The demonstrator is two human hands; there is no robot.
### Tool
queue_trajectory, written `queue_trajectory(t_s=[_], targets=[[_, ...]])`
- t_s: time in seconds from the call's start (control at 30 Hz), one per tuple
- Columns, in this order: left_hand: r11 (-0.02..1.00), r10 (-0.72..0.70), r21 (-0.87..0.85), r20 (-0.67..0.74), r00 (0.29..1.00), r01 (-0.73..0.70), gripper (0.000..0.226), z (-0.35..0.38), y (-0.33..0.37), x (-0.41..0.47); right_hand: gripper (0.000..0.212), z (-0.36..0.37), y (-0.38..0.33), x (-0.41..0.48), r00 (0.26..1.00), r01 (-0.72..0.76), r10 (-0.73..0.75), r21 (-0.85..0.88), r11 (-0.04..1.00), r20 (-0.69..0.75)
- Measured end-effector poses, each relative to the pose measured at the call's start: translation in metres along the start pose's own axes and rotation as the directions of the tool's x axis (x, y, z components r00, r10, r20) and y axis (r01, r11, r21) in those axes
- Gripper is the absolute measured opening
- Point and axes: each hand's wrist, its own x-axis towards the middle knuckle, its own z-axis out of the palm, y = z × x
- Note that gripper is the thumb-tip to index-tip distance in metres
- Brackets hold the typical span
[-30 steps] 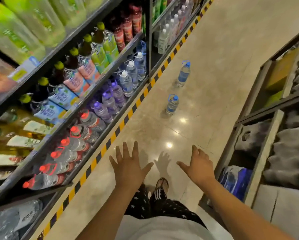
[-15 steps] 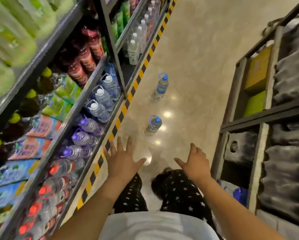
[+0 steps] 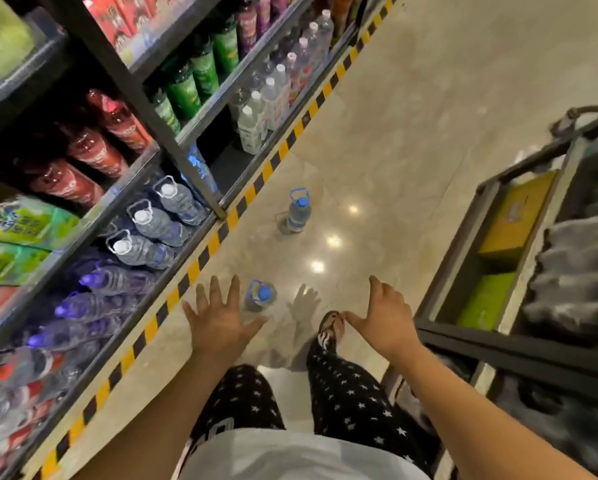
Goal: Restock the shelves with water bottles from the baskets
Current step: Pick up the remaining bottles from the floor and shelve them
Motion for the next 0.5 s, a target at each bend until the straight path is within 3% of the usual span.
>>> queue_trajectory(t_s=[0.17,0.5], targets=[[0.990,-0.133,-0.061,-0.076,0.988,0.128,0.098,-0.016,0.042,0.019,0.091,-0.054,0.028,0.067,0.995,0.099,-0.097,-0.134,0.986,0.025],[0.907,-0.338,-0.268,-0.004,0.941,0.325,0.099,-0.023,0.068,0.081,0.090,-0.115,-0.020,0.198,0.935,0.355,-0.331,-0.297,0.886,0.128]])
